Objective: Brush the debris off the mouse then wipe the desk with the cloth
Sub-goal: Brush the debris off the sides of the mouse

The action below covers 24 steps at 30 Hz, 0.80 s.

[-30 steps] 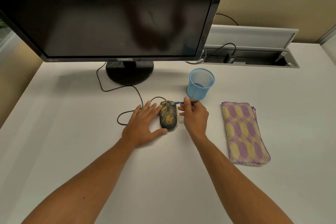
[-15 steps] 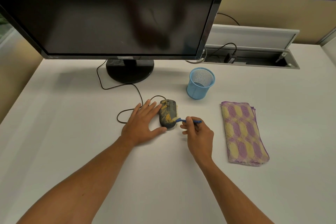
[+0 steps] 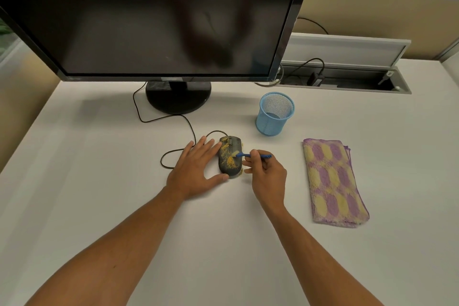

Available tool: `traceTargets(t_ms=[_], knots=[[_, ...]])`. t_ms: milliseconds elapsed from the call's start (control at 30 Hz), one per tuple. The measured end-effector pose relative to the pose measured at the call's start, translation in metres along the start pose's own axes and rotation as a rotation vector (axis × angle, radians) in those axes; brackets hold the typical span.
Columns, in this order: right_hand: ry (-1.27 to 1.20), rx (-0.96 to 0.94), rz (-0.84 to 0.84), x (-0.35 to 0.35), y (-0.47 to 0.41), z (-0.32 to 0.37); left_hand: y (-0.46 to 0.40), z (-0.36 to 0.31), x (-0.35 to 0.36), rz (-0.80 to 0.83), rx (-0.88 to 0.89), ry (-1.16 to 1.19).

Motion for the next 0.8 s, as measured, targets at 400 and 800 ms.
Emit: traceTargets(t_ms=[400, 800], knots=[[-0.034, 0.015, -0.064, -0.026, 0.015, -0.008, 0.0, 0.001, 0.0, 0.0, 0.01, -0.008], [-0.085, 0.102, -0.034, -0.02, 0.016, -0.019, 0.0, 0.0, -0.001, 0.01, 0.011, -0.02]])
Point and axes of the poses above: each hand's wrist, its own y-axis away from the middle knuckle, its own x-axis out of the palm, z = x × y, the point moved 2 cm from there along -y, towards the middle knuckle, and after that the axes turned 9 degrees about -z, right-handed, at the moved point
